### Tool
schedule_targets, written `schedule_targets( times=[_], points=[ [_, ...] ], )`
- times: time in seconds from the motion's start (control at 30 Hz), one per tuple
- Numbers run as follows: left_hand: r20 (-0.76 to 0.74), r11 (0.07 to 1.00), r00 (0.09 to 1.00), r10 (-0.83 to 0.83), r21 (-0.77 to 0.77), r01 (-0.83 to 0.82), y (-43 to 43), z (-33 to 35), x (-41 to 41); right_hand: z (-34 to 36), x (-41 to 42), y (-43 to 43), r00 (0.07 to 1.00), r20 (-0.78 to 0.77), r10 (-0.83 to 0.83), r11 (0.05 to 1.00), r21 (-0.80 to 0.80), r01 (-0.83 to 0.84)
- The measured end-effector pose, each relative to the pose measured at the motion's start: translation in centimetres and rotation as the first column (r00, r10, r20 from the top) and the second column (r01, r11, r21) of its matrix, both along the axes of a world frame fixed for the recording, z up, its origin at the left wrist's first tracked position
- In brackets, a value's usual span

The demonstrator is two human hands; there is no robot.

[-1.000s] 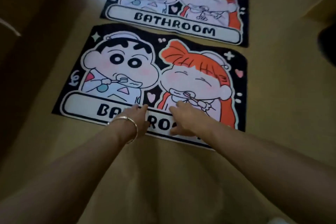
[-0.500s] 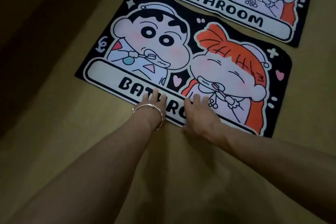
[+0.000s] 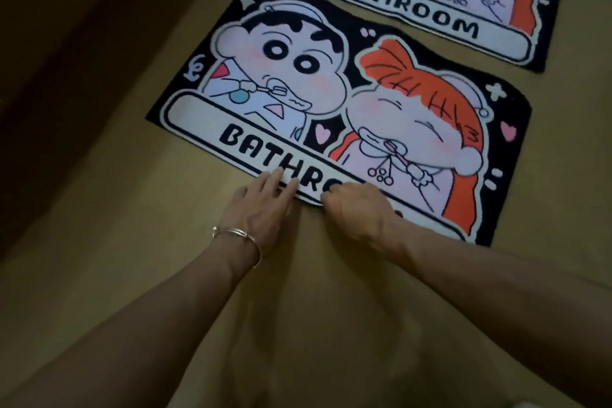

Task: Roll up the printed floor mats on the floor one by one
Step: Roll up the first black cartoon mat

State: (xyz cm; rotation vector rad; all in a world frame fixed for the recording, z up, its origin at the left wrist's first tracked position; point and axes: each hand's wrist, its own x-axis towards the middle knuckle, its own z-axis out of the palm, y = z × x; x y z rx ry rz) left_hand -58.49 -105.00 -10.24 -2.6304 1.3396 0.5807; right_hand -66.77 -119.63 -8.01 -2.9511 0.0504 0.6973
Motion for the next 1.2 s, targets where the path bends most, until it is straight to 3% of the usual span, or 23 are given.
schedule_targets(
  times=[0.1, 0.2, 0.27, 0.33, 0.53, 0.6, 0.7, 0.9, 1.07, 1.2],
  points=[
    [-0.001, 0.993, 0.993, 0.116, -0.037, -0.116, 1.8, 0.5, 1.0, 0.5, 2.5, 4.0, 0.991, -0.009, -0.130, 0.974, 0.185, 0.130],
    [-0.044, 0.955, 0.958, 0.284, -0.081, -0.287, 4.7, 0.7, 1.9, 1.0, 4.7, 8.5, 0.959, -0.063, -0.276, 0.830, 0.489, 0.270],
    [-0.095, 0.897, 0.899, 0.427, -0.085, -0.434, 7.4, 1.3, 3.2, 1.4, 5.4, 10.3, 0.954, -0.117, -0.276, 0.724, 0.628, 0.286],
    [-0.042, 0.916, 0.916, 0.399, 0.049, -0.397, 10.0, 1.8, 4.1, 1.6, 5.3, 11.0, 0.961, -0.190, -0.200, 0.661, 0.698, 0.275],
    [0.147, 0.825, 0.885, 0.441, 0.322, -0.464, 11.9, 2.5, 3.5, -0.5, 2.5, 10.0, 0.964, -0.157, 0.216, 0.865, 0.488, -0.115],
    [0.088, 0.876, 0.929, 0.360, 0.312, -0.369, 10.7, 2.4, 2.3, -0.9, 1.0, 8.8, 0.941, -0.104, 0.321, 0.887, 0.383, -0.260],
    [-0.064, 0.965, 0.975, 0.212, 0.171, -0.198, 9.2, 2.5, -0.2, -1.1, -1.6, 7.3, 0.894, -0.058, 0.444, 0.872, 0.255, -0.417],
    [-0.263, 0.981, 0.952, -0.154, 0.071, 0.179, 8.8, 2.2, -5.9, -1.3, -6.1, 7.0, 0.816, -0.104, 0.569, 0.816, 0.197, -0.544],
    [-0.361, 0.974, 0.923, -0.132, 0.124, 0.188, 10.5, 1.1, -9.6, -1.5, -7.6, 7.5, 0.756, -0.101, 0.647, 0.758, 0.190, -0.624],
    [-0.392, 0.978, 0.912, -0.121, 0.110, 0.177, 11.4, 1.0, -10.5, -1.1, -7.3, 7.4, 0.776, -0.129, 0.617, 0.755, 0.372, -0.539]
  ],
)
